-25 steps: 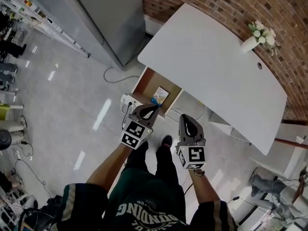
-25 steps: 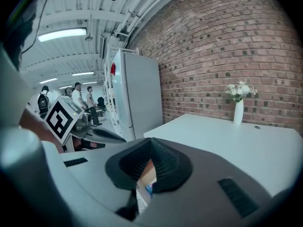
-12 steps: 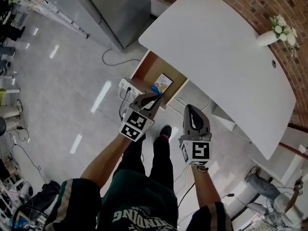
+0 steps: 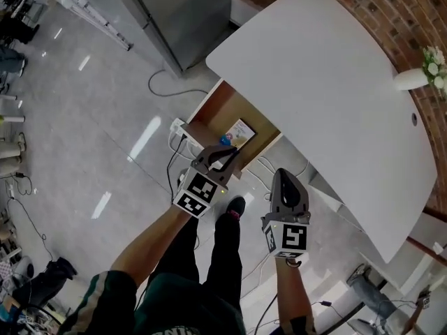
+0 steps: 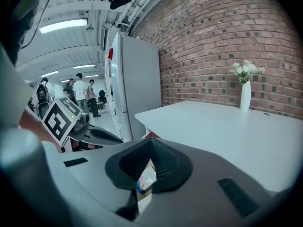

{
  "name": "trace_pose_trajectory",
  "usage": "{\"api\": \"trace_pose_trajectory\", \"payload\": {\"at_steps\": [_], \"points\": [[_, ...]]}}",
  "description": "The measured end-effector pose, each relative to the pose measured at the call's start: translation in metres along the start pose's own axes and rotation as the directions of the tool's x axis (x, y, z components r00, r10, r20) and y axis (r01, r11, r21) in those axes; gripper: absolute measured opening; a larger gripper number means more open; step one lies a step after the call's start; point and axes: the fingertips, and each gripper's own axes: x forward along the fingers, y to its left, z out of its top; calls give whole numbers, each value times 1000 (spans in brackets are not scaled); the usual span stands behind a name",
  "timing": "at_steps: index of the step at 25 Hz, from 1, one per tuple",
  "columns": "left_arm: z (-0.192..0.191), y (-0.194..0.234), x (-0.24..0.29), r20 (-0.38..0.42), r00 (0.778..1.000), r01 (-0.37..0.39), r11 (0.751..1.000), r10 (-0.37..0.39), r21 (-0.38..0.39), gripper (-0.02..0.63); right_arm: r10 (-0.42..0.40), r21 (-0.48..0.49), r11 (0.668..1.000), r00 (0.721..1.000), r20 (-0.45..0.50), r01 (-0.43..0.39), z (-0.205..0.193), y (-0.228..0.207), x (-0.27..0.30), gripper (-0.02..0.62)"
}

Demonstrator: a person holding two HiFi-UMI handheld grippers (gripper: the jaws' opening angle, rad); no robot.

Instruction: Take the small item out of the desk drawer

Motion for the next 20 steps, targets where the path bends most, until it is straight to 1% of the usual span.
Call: {"api": "trace_pose_trajectory", "payload": {"at_steps": [3, 9, 12, 15, 16, 18, 19, 20], "points": [[-12, 7, 12, -7, 1000, -6, 1000, 6, -5, 18, -6, 17, 1000, 1000, -6, 6, -14, -5, 11, 23], [-36, 14, 29, -66, 998, 5, 999, -2, 51, 20, 4, 55, 998, 1000, -8, -4, -40, -6, 27, 23], [-39, 17, 42, -74, 997, 11, 997, -6, 72, 31, 11, 59, 998, 1000, -8, -11, -48, -7, 34, 24], [-43, 22, 56, -87, 996, 17, 996, -10, 85, 67, 4, 83, 997, 1000, 3, -4, -56, -8, 43, 25], [-45, 23, 63, -94, 996, 16, 997, -8, 82, 92, 2, 91, 996, 1000, 4, -2, -59, -8, 46, 23], [-51, 27, 76, -111, 994, 4, 998, 3, 69, 172, -2, 115, 993, 1000, 0, 2, -65, -10, 50, 23], [-54, 29, 81, -120, 993, -6, 998, 14, 62, 198, -2, 132, 991, 1000, -2, 3, -68, -11, 51, 23], [-57, 32, 87, -130, 991, -19, 998, 26, 54, 209, -3, 147, 989, 1000, -4, 4, -72, -11, 51, 23]]}}
